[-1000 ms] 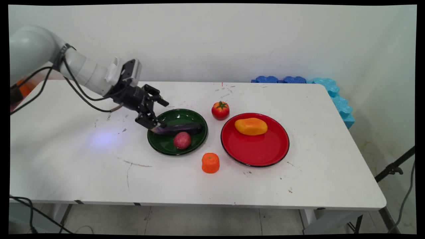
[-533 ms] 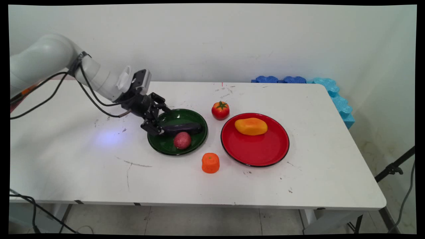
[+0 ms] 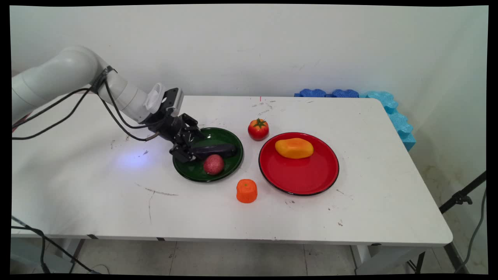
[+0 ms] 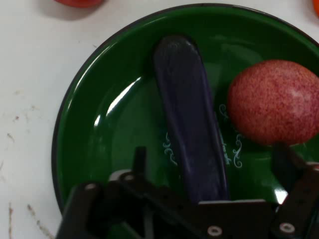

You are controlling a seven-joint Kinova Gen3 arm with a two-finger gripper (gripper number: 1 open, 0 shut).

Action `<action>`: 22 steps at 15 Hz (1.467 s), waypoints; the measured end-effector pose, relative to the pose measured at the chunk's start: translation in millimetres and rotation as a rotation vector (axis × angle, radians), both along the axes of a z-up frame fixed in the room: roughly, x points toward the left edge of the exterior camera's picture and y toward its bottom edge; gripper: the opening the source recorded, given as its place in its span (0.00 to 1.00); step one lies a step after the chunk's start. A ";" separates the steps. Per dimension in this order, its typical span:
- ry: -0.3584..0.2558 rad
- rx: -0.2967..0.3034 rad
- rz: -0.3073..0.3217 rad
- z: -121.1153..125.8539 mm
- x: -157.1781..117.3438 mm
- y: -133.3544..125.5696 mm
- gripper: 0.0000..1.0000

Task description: Pick up the eggplant from the green plate, then place the picked object on the table

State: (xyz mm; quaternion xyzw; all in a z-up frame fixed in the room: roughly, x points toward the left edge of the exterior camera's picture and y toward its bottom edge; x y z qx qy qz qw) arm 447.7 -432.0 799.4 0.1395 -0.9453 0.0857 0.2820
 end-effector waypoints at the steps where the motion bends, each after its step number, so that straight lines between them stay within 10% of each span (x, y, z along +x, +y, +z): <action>1: 0.000 0.000 -0.002 -1.7 -0.7 -1.3 0.00; 14: -0.024 -0.033 -0.029 -8.2 -1.5 -7.5 0.00; 22: 0.091 -0.075 0.036 64.7 -26.6 1.0 0.00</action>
